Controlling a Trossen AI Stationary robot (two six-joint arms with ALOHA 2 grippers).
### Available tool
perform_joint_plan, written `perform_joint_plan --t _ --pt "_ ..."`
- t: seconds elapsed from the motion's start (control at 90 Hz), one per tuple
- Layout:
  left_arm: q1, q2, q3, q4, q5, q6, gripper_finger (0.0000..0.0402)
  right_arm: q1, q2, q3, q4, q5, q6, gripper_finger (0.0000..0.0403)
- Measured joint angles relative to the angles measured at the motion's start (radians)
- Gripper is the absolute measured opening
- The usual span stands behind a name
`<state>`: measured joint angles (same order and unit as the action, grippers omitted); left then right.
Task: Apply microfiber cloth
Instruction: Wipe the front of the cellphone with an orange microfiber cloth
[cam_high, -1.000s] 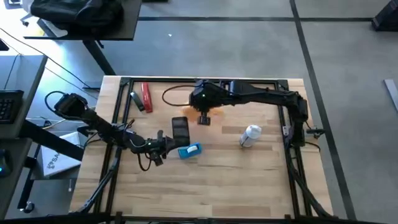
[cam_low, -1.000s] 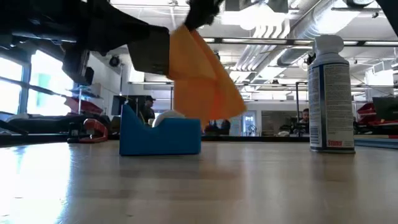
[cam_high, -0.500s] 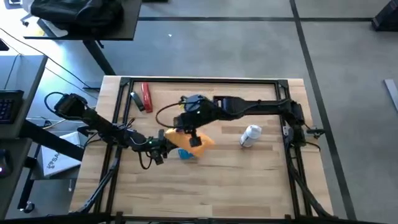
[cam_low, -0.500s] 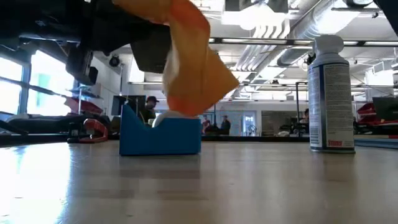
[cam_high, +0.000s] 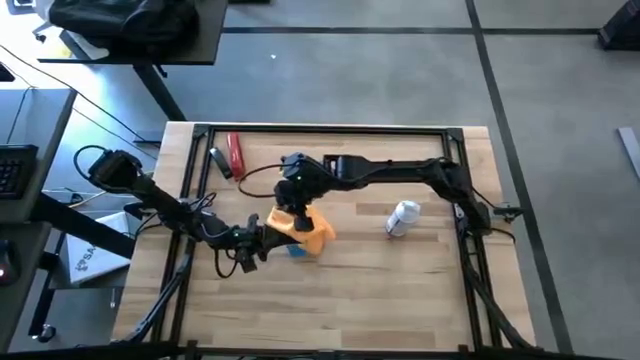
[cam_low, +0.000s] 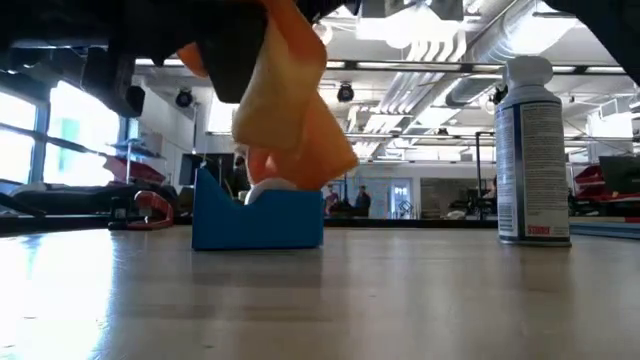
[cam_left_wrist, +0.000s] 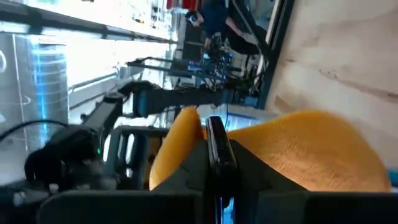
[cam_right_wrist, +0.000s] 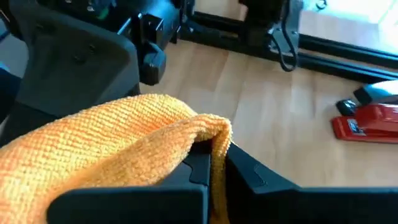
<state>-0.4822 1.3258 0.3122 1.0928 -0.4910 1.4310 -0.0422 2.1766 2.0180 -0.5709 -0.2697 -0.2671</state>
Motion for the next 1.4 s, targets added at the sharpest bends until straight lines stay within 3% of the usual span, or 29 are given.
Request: perform_joint_plan --t 0.089,0.311,0.611,0.911,1.189,1.4 --pt "-0.007 0.000 0.000 0.000 -0.011 0.024 0.0014 -0.003 0.002 0.000 0.018 0.024 -0.001 0.0000" --pt "-0.051 0.000 0.000 0.032 -0.120 0.272 0.0015 -0.022 -0.013 0.001 0.056 0.093 -0.001 0.0000" --pt "-0.081 0.000 0.000 0.029 -0.077 0.291 0.0015 -0.048 -0.022 -0.002 0.014 0.128 -0.050 0.0000" --pt "-0.089 -0.005 0.005 0.049 -0.080 0.306 0.0015 -0.069 -0.134 -0.006 -0.128 0.288 -0.166 0.0000" --pt "-0.075 -0.004 0.005 0.046 -0.057 0.278 0.0015 -0.066 -0.202 -0.006 -0.137 0.637 -0.248 0.0000" --pt "-0.040 -0.003 0.005 0.037 0.001 0.166 0.0015 -0.026 -0.200 -0.005 -0.023 0.633 -0.254 0.0000"
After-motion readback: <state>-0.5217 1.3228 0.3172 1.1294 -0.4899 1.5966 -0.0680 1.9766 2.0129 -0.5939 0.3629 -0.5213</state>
